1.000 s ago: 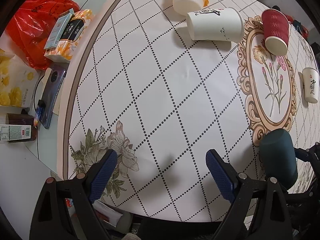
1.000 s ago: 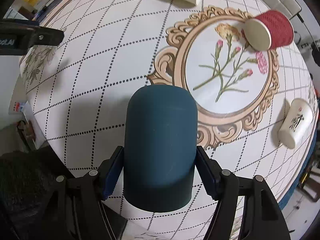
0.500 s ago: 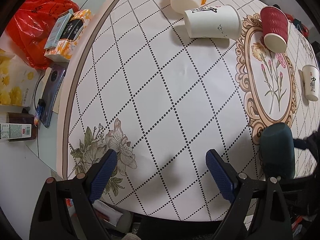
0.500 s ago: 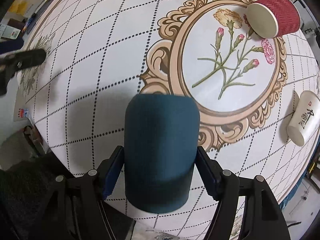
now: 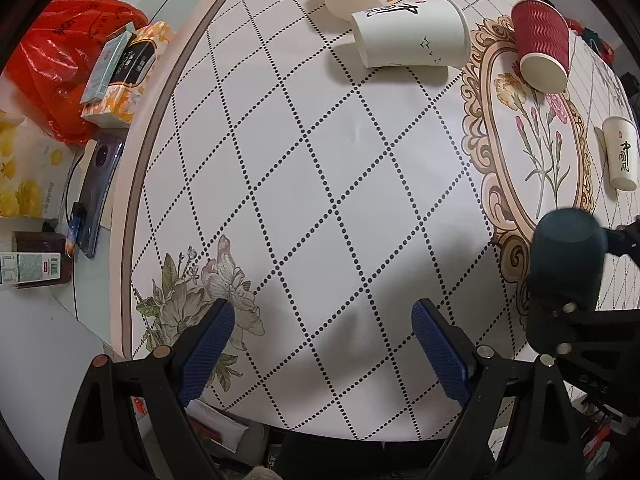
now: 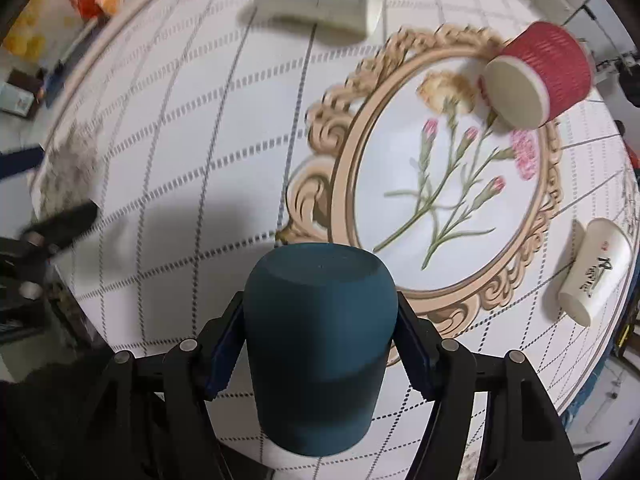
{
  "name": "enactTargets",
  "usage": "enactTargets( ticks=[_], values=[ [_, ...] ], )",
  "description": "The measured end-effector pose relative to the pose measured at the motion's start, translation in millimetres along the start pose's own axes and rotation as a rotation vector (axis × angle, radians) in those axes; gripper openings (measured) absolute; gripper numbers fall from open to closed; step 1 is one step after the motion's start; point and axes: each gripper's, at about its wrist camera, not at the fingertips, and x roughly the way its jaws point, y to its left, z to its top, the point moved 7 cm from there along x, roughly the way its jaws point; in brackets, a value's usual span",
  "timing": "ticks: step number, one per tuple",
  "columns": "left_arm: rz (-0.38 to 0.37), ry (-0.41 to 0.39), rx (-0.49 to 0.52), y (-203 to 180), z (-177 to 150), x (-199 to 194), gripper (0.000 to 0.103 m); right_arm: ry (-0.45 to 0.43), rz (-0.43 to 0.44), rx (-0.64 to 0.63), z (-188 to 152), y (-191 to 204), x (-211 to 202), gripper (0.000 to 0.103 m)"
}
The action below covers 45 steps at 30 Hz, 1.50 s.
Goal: Flip cup upside down
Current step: 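Rotate the teal mug with the right gripper so its opening faces down, then lower the inverted teal mug onto the tablecloth and open the right gripper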
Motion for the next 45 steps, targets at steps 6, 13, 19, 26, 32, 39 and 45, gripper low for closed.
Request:
enactTargets(
  ticks=[6, 13, 19, 26, 32, 39, 45],
  values=[
    [0.007, 0.002, 0.025, -9.5, 4.1, -0.1, 0.091, -0.232, -0.002, 0.145, 7.3, -23.4, -36.9, 0.071],
    [0.021, 0.004, 0.035, -17.3, 9.3, 1.0, 0.091, -0.509, -0.023, 0.313, 17.7, -38.2, -66.7, 0.071],
    [0.026, 0.001, 0.047, -23.1, 5.9, -0.6, 0.091, -0.531, -0.039, 0.315, 6.1, -32.6, -48.7, 0.071],
    [0.016, -0.003, 0.057, -30.9, 1.7, -2.7, 0.091, -0.524, -0.051, 0.294, -10.1, -24.4, -49.5, 0.071],
    [0.016, -0.043, 0.080, -37.0, 3.9, -14.1, 0.091, -0.467, -0.054, 0.292, -15.3, -21.6, -47.0, 0.071],
    [0.018, -0.088, 0.099, -39.0, 7.8, -29.6, 0.097, -0.444, -0.055, 0.333, -26.4, -18.1, -58.2, 0.076],
    [0.003, -0.144, 0.135, -48.4, 7.4, -55.0, 0.097, -0.425, -0.053, 0.508, -56.9, -34.2, -88.3, 0.096]
  ],
)
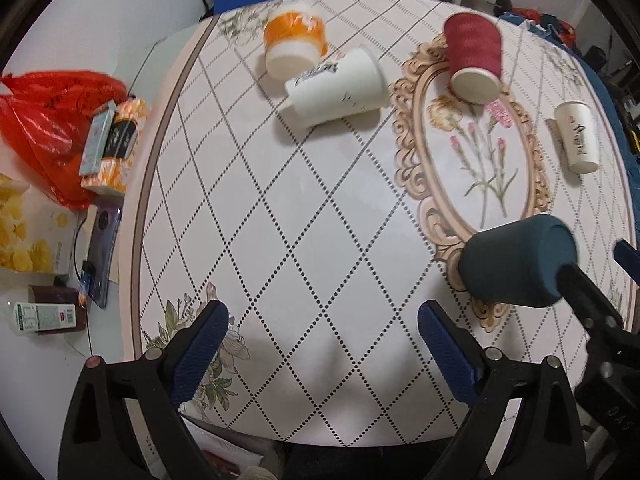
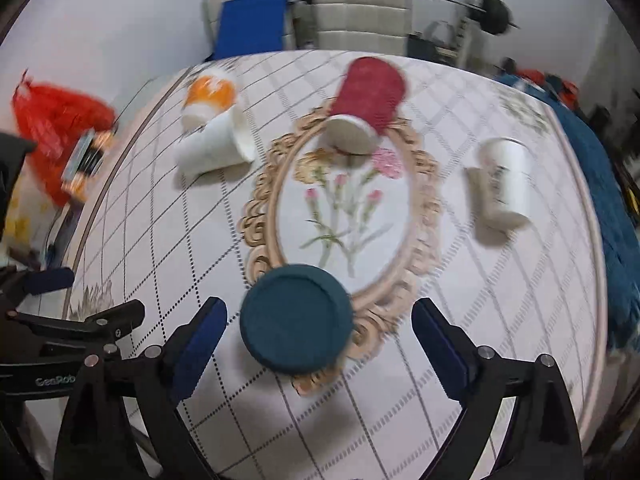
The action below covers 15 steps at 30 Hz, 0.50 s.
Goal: Flip cup upside down
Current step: 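Lower the inverted teal mug onto the tablecloth and open the right gripper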
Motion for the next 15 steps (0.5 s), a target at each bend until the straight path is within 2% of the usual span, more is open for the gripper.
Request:
enactTargets(
  ticks=[8, 15],
  values=[
    [-0.043, -0.063, 0.023, -16.4, 2.7, -42.5, 0.097, 0.033, -0.143, 0.138, -19.0, -41.8, -53.4, 0.099],
    [-0.035, -0.107, 0.026, -24.3, -3.1, -75.5, 0.097, 0.020, -0.175, 0.164, -25.3, -56.4, -89.0, 0.099]
  ],
)
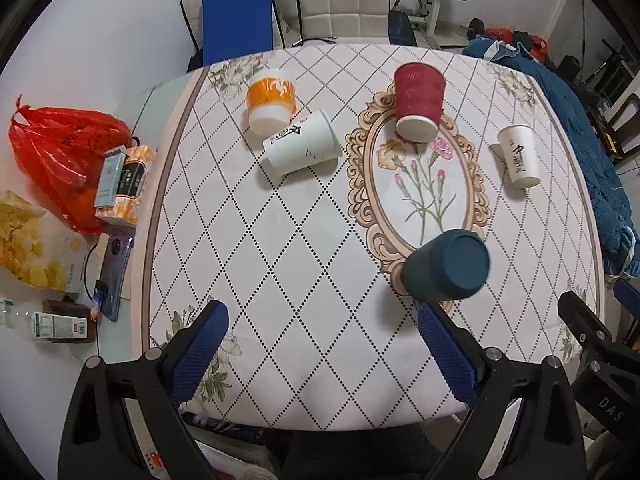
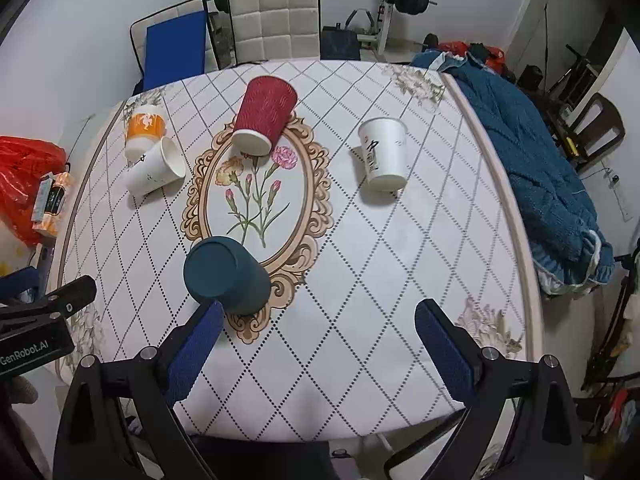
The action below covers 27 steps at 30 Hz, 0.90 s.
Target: Flip cup upside down
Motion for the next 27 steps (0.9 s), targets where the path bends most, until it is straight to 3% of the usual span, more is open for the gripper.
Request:
enactTargets(
  ticks=[9, 19, 27],
  values=[
    [-0.002, -0.062, -0.014, -7.5, -15.8, -55.6, 0.097, -0.034, 0.006, -0.014, -7.3, -9.9, -56.6, 0.099],
    [0.007, -0.127, -0.047, -5.8, -35.2, -130.7, 0.097, -0.139, 0.027, -0.037, -10.7, -22.0, -151.2, 0.099],
    [0.003, -0.163, -0.073, -6.7, -48.9, -176.3, 0.097, -0.165, 0.018, -0.060, -20.7, -26.2, -209.7, 0.099]
  ],
)
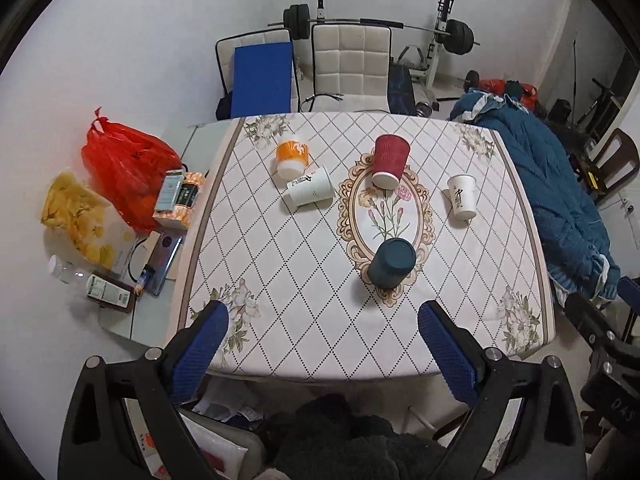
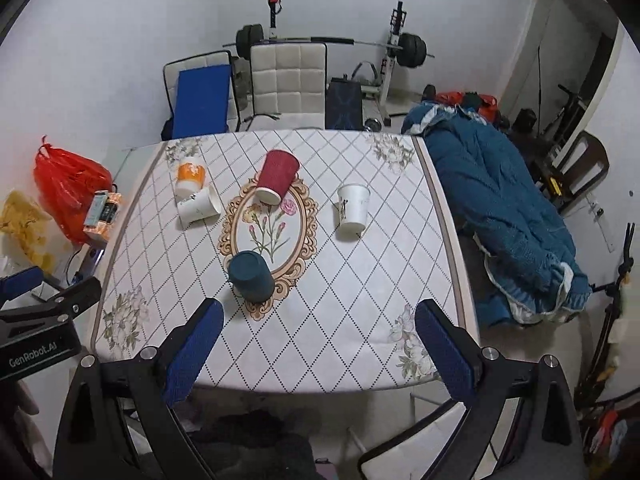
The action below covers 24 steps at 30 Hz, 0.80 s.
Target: Flip cup upside down
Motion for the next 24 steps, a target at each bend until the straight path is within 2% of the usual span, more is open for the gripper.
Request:
enactTargets(
  ticks=[13, 18, 24],
  values=[
    [-0.001, -0.068, -0.012, -3.8, -0.6, -61.2, 0.097, -0.087, 0.037, -0.012, 7.7, -1.7, -85.8, 0.099],
    [0.001, -0.062, -0.012, -7.1, -4.7, -65.5, 0.097, -0.089, 0.038, -0.004, 9.0, -7.7, -97.6, 0.099],
    [0.012, -0.063, -0.013, -10.3, -7.6, -66.7, 0.097, -0.071, 0.048, 0.003, 7.2, -12.4, -93.0, 0.099]
  ],
)
